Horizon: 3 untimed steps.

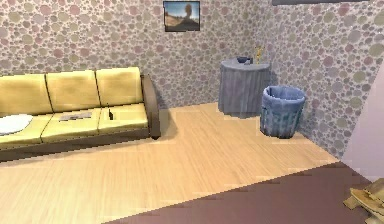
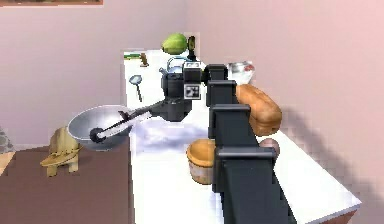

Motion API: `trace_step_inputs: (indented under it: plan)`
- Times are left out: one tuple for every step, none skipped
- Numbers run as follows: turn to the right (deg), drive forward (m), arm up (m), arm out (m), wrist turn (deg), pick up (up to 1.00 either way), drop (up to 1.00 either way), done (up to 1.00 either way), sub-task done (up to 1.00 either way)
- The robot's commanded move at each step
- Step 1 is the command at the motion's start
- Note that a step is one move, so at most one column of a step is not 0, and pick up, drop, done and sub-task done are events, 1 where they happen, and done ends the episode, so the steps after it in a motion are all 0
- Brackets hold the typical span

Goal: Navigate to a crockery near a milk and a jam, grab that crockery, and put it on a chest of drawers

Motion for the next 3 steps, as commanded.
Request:
trace_step_inputs:
  plan:
    - [0.0,0.0,0.0,0.0,-45.0,0.0,0.0,0.0,0.0]
    - [0.0,0.0,0.0,0.0,-18.0,0.0,0.0,0.0,0.0]
    - [0.0,0.0,0.0,-0.26,0.0,0.0,0.0,0.0,0.0]
